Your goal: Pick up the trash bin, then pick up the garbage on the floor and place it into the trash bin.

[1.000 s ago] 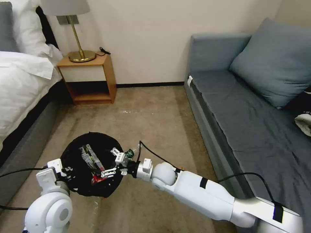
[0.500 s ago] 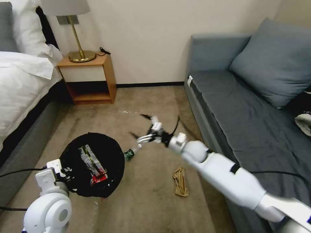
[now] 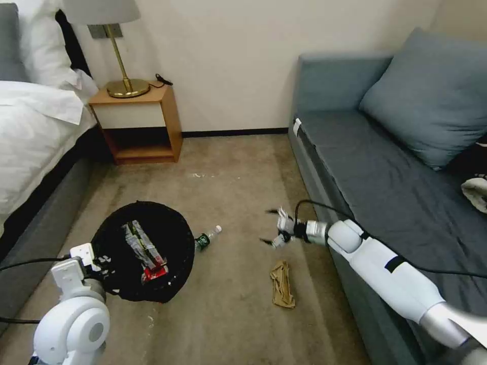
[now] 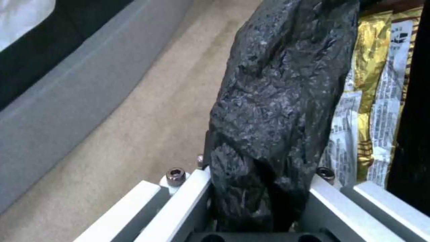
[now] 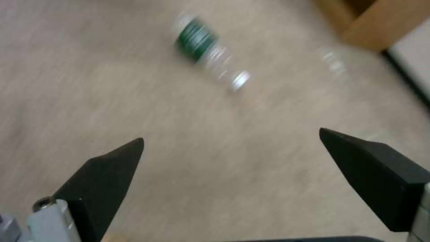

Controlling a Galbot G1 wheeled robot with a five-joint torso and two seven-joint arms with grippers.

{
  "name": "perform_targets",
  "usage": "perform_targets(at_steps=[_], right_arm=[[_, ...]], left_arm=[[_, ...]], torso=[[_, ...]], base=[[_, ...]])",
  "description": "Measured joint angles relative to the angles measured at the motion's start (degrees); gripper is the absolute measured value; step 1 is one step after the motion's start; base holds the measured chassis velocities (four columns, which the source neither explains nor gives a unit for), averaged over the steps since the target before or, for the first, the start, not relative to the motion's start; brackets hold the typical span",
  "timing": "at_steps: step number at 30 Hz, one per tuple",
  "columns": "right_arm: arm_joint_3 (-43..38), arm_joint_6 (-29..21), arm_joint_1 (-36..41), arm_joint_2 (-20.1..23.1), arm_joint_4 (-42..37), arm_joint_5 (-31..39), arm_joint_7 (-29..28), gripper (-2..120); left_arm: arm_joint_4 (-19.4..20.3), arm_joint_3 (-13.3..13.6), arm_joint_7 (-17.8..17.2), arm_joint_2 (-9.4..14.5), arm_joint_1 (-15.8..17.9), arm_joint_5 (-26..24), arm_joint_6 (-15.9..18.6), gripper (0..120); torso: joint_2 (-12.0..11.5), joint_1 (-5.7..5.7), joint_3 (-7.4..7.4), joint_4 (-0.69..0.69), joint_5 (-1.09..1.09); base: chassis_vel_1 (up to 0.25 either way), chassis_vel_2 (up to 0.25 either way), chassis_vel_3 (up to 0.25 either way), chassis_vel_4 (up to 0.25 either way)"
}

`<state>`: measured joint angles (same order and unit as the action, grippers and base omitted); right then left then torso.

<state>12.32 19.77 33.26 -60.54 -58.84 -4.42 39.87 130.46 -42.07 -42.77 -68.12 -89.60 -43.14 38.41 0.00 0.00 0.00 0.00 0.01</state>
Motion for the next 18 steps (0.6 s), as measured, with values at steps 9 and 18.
perform_targets(at_steps=[9, 18], right_arm=[[-0.3, 3.7, -1.2, -3.8, 11.0, -9.2, 6.7, 100], [0.4, 6.3, -2.9, -3.2, 12.7, -13.6, 11.0, 100]], left_arm=[[0.0, 0.0, 0.0, -0.6, 0.1, -0.2, 0.0, 1], [-0.3, 0.5, 0.0, -0.4, 1.0, -0.4, 0.0, 1]], torso=[[0.0, 0.0, 0.0, 0.01, 0.0], [0.0, 0.0, 0.0, 0.03, 0.0]], base=[[0.0, 0.0, 0.0, 0.0], [0.0, 0.0, 0.0, 0.0]])
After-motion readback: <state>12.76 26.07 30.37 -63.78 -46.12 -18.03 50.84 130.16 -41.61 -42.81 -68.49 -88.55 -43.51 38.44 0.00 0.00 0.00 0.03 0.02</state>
